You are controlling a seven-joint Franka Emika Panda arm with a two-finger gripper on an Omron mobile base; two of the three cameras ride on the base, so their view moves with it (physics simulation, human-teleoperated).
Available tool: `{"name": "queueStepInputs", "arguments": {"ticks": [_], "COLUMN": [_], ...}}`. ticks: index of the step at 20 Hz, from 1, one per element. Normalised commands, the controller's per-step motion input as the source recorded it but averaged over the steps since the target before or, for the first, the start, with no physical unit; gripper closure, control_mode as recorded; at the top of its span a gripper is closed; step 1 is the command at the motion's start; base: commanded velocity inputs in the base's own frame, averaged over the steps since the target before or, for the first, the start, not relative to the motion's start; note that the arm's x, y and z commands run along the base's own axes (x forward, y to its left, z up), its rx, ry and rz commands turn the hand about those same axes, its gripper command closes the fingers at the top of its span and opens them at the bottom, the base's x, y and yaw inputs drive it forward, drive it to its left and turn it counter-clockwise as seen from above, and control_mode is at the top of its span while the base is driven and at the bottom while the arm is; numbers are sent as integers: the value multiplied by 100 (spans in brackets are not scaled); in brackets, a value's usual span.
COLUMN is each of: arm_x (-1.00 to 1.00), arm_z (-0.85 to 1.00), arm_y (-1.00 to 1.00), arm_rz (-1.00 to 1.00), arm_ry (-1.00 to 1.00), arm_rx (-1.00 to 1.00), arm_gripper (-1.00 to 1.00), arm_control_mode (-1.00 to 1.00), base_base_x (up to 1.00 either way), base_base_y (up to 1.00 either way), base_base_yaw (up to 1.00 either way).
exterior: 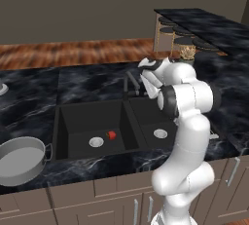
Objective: Dump the bell pepper from the pot into the sink. Then turn on the water and wash the bell pepper. Then turn off the water and put the bell pepper back in the pot.
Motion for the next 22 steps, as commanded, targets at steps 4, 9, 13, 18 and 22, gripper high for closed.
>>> {"name": "queueStepInputs", "arguments": {"ticks": [4,9,13,18,22], "arm_x": [15,25,21,13,14], "arm_z": [-13,-7,-10,-13,-18], "arm_y": [16,0,0,0,0], "arm_rz": [0,0,2,1,1], "arm_ry": [2,0,0,2,3], "arm_rx": [0,0,0,0,0], "arm_gripper": [-100,-100,-100,-100,-100], "arm_control_mode": [-100,-100,-100,-100,-100], "base_base_x": [0,0,0,0,0], "base_base_y": [0,0,0,0,0], "base_base_yaw": [0,0,0,0,0]}}
